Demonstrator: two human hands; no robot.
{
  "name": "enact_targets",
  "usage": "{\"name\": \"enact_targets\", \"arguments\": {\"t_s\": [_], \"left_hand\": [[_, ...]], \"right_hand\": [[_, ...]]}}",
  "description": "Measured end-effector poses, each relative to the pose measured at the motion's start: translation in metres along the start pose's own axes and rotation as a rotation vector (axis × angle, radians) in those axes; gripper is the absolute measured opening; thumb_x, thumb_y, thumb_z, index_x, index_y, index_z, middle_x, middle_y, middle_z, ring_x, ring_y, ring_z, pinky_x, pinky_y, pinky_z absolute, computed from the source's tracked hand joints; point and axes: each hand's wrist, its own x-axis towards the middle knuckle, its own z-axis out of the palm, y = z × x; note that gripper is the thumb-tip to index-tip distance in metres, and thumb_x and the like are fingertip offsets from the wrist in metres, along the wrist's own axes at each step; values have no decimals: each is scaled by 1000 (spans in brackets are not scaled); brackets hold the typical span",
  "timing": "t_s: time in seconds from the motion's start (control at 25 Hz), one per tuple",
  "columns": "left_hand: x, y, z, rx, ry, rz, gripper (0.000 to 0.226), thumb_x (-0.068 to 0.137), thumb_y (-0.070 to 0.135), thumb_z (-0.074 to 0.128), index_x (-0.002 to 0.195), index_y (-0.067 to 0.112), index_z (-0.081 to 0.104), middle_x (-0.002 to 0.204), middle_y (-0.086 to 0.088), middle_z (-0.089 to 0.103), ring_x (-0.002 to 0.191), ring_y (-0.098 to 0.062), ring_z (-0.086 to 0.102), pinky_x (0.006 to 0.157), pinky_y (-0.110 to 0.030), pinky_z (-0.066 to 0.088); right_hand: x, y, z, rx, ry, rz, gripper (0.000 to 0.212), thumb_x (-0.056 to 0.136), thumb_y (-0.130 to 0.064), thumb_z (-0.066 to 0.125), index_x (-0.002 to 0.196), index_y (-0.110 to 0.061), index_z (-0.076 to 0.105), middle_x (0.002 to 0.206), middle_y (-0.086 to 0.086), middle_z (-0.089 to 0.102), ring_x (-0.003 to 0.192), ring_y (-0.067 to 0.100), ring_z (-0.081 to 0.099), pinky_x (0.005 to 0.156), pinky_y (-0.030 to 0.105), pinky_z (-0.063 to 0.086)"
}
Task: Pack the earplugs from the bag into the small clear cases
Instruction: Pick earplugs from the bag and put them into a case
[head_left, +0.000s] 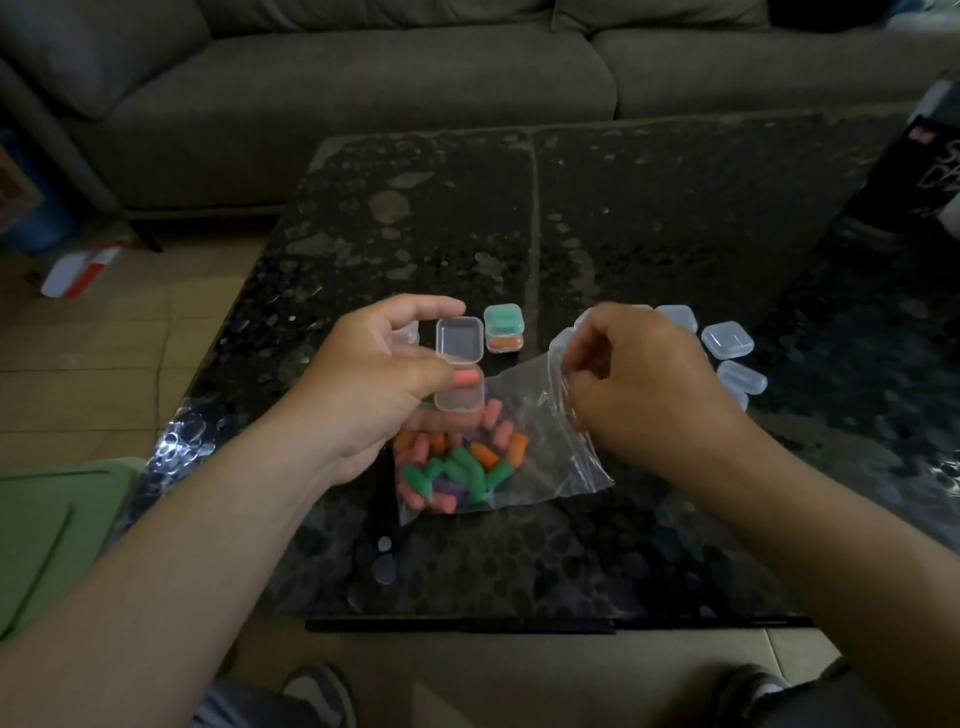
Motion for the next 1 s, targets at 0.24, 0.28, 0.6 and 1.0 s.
{"name": "enact_targets", "arguments": {"t_s": [0.24,0.28,0.6,1.0], "left_hand": [[2,-5,1,83,9,-38,48,86,-8,74,119,26,67,123,-17,68,82,-27,79,68,-43,65],[2,-6,2,82,8,-36,47,87,-9,74,119,25,66,123,-15,67,78,-26,78,68,-42,64],[4,-8,2,86,-12,-30,47,87,-11,72,119,23,66,116,-9,67,74,-24,75,62,-36,62],[4,-9,3,112,-14,-27,46,87,-9,73,119,23,66,112,-5,65,77,-25,75,61,-35,62]], "right_hand": [[2,0,13,92,-359,126,8,91,-14,71,86,-19,75,79,0,75,70,13,74,68,34,64],[2,0,17,74,-360,116,8,92,-17,72,85,-19,76,75,0,75,66,12,73,66,31,63],[2,0,31,57,-374,27,19,86,-44,76,92,-25,77,77,-7,74,64,5,71,57,24,59],[1,-2,29,56,-328,-12,13,87,-38,74,89,-26,73,82,-6,73,74,11,70,70,38,62]]}}
